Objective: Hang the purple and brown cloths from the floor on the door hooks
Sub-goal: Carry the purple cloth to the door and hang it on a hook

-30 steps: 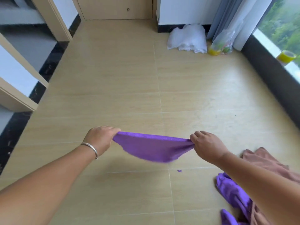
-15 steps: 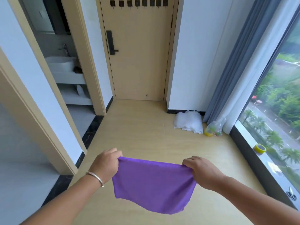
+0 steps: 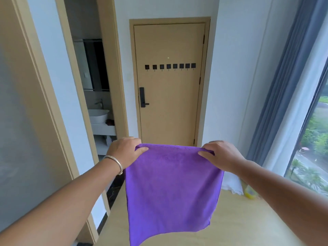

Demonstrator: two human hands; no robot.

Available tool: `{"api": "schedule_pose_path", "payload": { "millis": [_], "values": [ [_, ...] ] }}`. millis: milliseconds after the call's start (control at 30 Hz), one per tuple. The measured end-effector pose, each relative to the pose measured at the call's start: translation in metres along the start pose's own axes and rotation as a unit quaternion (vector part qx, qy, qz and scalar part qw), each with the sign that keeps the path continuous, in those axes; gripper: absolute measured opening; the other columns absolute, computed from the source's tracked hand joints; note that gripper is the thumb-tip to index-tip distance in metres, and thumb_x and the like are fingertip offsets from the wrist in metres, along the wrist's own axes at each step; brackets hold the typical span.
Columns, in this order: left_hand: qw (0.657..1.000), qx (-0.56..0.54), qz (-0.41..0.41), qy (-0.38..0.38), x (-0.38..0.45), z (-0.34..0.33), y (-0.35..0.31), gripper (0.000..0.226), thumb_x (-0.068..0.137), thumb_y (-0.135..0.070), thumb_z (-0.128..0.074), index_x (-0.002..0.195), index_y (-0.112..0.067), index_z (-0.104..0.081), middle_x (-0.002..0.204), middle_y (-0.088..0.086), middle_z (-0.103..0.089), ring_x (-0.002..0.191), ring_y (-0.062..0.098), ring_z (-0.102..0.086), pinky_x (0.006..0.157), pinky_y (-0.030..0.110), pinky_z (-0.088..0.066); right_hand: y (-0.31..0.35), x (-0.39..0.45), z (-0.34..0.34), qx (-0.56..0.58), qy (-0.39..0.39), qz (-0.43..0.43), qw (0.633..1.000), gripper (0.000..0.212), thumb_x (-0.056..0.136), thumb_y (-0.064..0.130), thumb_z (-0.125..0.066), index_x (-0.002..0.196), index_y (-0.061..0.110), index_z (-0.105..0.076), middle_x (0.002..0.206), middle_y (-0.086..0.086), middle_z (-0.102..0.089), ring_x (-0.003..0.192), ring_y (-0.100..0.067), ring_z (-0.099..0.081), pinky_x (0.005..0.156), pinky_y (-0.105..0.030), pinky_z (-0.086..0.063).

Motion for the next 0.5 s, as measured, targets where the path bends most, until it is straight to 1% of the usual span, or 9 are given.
{"api": "schedule_pose_path", "payload": {
  "millis": [67,167,200,233,267,300,333,400,500],
  "values": [
    [0.999,0.045,-0.006,-0.001,0.029,0.0,0.008,0.043,0.094,-0.055,-0.04,0.073,-0.02,-0.052,0.069,-0.005,-0.054,0.066,0.019,-0.052,0.055,0.03,-0.03,-0.003,0.033,-0.005,0.002,-0.003,0.019,1.0,0.038,0.096,0.048,-0.042,0.077,0.019,-0.057,0.076,0.006,-0.056,0.078,-0.021,-0.054,0.067,-0.03,-0.04],
    [0.996,0.094,-0.011,0.009,0.074,-0.008,0.018,0.029,0.099,-0.044,-0.036,0.089,-0.026,-0.056,0.078,-0.005,-0.063,0.074,0.021,-0.057,0.062,0.031,-0.029,-0.009,0.088,-0.017,0.03,0.005,0.039,0.999,0.035,0.098,0.041,-0.045,0.065,0.029,-0.044,0.07,0.011,-0.044,0.074,-0.02,-0.049,0.066,-0.033,-0.044],
    [0.995,0.099,-0.011,0.016,0.089,-0.013,0.022,0.024,0.1,-0.041,-0.035,0.097,-0.03,-0.055,0.082,-0.004,-0.066,0.078,0.023,-0.059,0.063,0.031,-0.029,-0.013,0.106,-0.023,0.04,0.001,0.049,0.998,0.031,0.098,0.039,-0.046,0.068,0.03,-0.049,0.072,0.011,-0.047,0.075,-0.021,-0.051,0.065,-0.033,-0.043],
    [0.994,0.104,-0.011,0.022,0.103,-0.017,0.026,0.021,0.1,-0.039,-0.033,0.102,-0.033,-0.054,0.085,-0.005,-0.067,0.08,0.024,-0.06,0.063,0.031,-0.03,-0.019,0.125,-0.029,0.045,-0.012,0.06,0.997,0.024,0.098,0.037,-0.046,0.078,0.031,-0.058,0.077,0.01,-0.054,0.079,-0.023,-0.054,0.064,-0.031,-0.041],
    [0.993,0.113,-0.012,0.023,0.118,-0.022,0.03,0.022,0.1,-0.037,-0.032,0.104,-0.034,-0.053,0.087,-0.005,-0.067,0.081,0.024,-0.06,0.062,0.031,-0.03,-0.024,0.144,-0.034,0.049,-0.03,0.071,0.996,0.019,0.098,0.034,-0.045,0.093,0.031,-0.063,0.086,0.008,-0.06,0.083,-0.023,-0.057,0.064,-0.029,-0.038],
    [0.992,0.121,-0.007,0.022,0.133,-0.027,0.034,0.022,0.1,-0.037,-0.031,0.104,-0.034,-0.053,0.089,-0.006,-0.066,0.081,0.024,-0.06,0.061,0.031,-0.03,-0.03,0.164,-0.038,0.051,-0.045,0.081,0.994,0.019,0.099,0.032,-0.044,0.105,0.032,-0.062,0.094,0.008,-0.063,0.086,-0.023,-0.058,0.064,-0.028,-0.037],
    [0.992,0.126,0.002,0.021,0.148,-0.03,0.039,0.022,0.1,-0.036,-0.031,0.104,-0.034,-0.053,0.09,-0.007,-0.065,0.079,0.023,-0.059,0.06,0.031,-0.03,-0.038,0.183,-0.042,0.054,-0.055,0.089,0.993,0.021,0.099,0.031,-0.043,0.111,0.032,-0.06,0.099,0.009,-0.064,0.088,-0.023,-0.059,0.064,-0.029,-0.039],
    [0.991,0.129,0.019,0.021,0.178,-0.035,0.047,0.021,0.1,-0.032,-0.032,0.102,-0.032,-0.052,0.092,-0.007,-0.06,0.077,0.023,-0.058,0.059,0.031,-0.03,-0.051,0.218,-0.046,0.06,-0.066,0.104,0.991,0.023,0.1,0.028,-0.041,0.116,0.031,-0.058,0.105,0.008,-0.064,0.09,-0.024,-0.06,0.068,-0.031,-0.045],
    [0.986,0.158,0.049,0.028,0.225,-0.043,0.05,0.014,0.095,-0.015,-0.039,0.094,-0.024,-0.05,0.093,-0.003,-0.054,0.073,0.022,-0.052,0.058,0.031,-0.029,-0.066,0.267,-0.047,0.039,-0.085,0.12,0.988,0.023,0.101,0.029,-0.038,0.115,0.027,-0.055,0.104,0.006,-0.062,0.086,-0.025,-0.06,0.066,-0.031,-0.046]
  ]
}}
Point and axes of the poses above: each hand's wrist, its own x-axis towards the middle knuckle, its own z-axis out of the back of the hand, y = z × x, the point moved 1 cm from there along x, towards the middle knuckle
